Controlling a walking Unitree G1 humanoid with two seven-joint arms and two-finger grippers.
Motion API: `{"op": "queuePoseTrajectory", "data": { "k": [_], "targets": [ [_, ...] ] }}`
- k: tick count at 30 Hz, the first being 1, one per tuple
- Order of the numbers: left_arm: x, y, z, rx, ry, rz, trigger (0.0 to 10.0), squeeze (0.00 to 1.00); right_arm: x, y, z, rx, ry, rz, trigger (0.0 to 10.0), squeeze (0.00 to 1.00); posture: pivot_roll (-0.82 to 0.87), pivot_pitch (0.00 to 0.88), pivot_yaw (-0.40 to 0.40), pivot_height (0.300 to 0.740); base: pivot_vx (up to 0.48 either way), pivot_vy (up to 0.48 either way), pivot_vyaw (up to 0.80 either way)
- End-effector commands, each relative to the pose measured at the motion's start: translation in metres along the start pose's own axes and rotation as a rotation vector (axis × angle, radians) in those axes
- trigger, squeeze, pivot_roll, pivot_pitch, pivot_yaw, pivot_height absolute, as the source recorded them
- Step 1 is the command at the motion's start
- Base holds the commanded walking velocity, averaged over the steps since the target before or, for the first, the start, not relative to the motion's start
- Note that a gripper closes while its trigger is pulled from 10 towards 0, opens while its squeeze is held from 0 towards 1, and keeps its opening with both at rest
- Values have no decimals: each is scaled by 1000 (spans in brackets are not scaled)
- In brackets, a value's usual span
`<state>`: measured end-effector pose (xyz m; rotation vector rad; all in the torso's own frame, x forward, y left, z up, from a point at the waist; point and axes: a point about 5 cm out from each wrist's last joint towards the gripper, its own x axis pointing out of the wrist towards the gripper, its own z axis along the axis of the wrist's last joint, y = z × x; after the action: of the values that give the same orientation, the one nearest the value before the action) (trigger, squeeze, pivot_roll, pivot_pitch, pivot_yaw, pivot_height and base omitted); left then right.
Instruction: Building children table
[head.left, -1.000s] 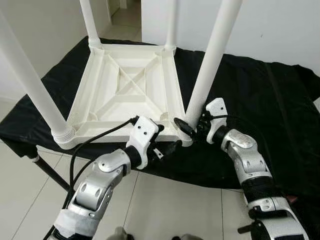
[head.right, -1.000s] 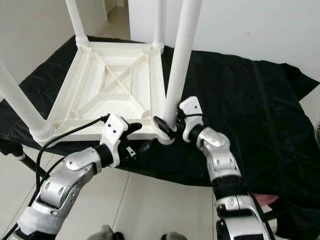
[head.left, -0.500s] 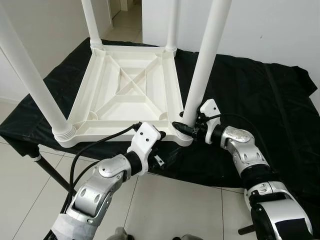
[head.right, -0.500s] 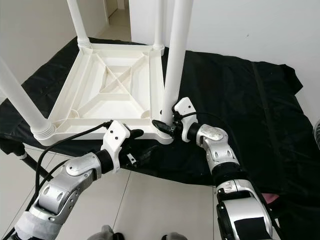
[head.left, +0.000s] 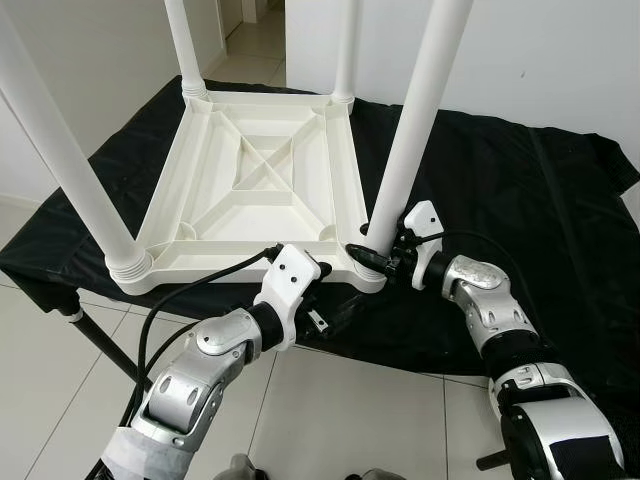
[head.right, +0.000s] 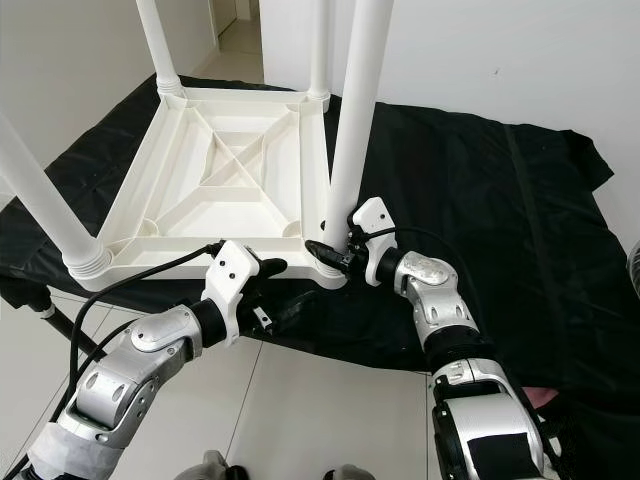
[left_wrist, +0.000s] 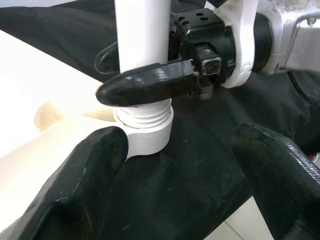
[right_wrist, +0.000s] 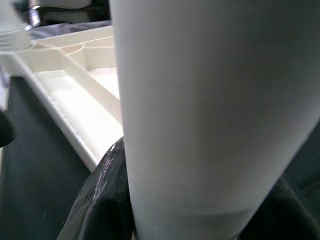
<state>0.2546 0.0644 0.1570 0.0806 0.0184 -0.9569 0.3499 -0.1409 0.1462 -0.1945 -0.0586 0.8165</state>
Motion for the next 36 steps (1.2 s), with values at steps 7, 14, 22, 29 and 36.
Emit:
{"op": "queuePoseTrajectory", "data": {
  "k": [7, 14, 22, 29, 36],
  "targets": [
    [1, -2, 4, 9, -7, -32, 10000, 0, -2, 10, 3, -9, -42, -151, 10000, 0, -81, 55, -5, 740, 0, 0, 0],
    [1, -2, 4, 13, -8, -35, 10000, 0, -5, 28, 5, 53, -67, -294, 10000, 0, -101, 62, -11, 740, 0, 0, 0],
    [2, -3, 5, 11, -13, -41, 10000, 0, 3, 67, 17, 131, -107, -481, 10000, 137, -102, 55, -9, 740, 0, 0, 0],
    [1, -3, 5, 12, -11, -45, 10000, 0, 3, 73, 21, 156, -109, -460, 10000, 1000, -97, 56, -3, 740, 0, 0, 0],
    [-3, -1, 7, 14, -6, -28, 10000, 0, -1, 65, 26, 143, -103, -408, 10000, 871, -60, 68, -3, 740, 0, 0, 0]
  ]
}}
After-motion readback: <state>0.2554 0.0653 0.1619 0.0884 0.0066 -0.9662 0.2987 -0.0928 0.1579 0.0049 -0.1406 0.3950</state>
